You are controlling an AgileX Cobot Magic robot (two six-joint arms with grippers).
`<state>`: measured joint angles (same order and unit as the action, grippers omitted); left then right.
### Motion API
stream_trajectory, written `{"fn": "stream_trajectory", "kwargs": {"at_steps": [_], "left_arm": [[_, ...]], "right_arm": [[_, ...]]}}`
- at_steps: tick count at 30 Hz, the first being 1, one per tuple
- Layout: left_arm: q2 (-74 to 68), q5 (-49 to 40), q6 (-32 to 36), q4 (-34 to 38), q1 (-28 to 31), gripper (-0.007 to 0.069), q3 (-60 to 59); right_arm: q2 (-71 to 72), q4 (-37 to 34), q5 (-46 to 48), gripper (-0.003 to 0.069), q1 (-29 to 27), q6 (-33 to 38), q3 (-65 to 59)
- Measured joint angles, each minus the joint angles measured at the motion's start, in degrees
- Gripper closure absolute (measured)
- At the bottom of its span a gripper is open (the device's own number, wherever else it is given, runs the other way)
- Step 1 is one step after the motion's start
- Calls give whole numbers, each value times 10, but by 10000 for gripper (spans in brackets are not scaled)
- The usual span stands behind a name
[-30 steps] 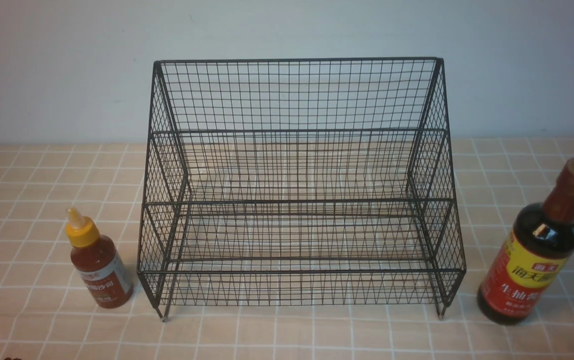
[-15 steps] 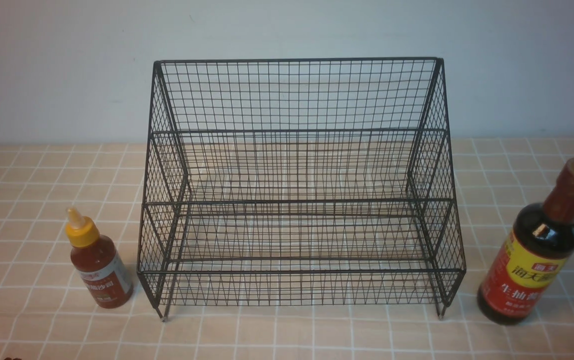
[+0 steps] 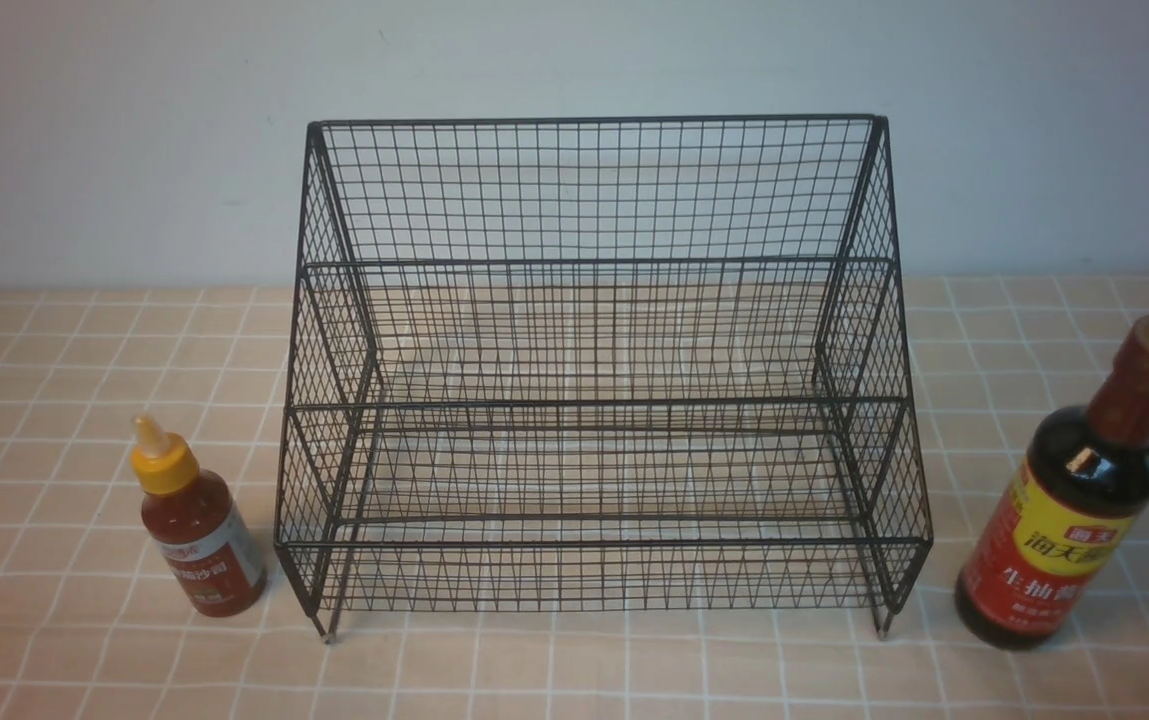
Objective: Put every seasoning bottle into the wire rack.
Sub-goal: Use the left arm to grab the condiment bottle closest to it
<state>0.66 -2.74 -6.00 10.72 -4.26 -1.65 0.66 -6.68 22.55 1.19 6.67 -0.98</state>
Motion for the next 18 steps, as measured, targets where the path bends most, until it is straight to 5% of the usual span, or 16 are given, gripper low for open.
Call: {"fn": "stream_trajectory", "kwargs": {"at_steps": [9, 14, 18], "left_arm": [[-1, 168, -3, 18, 0, 631, 0], [-70, 242, -5, -40, 0, 621, 2], [-234, 248, -11, -140, 0, 519, 44]], "right_arm": [[0, 0, 0, 673, 0, 0, 0], [0, 0, 0, 673, 0, -1, 0], [0, 0, 0, 673, 0, -5, 0]]}}
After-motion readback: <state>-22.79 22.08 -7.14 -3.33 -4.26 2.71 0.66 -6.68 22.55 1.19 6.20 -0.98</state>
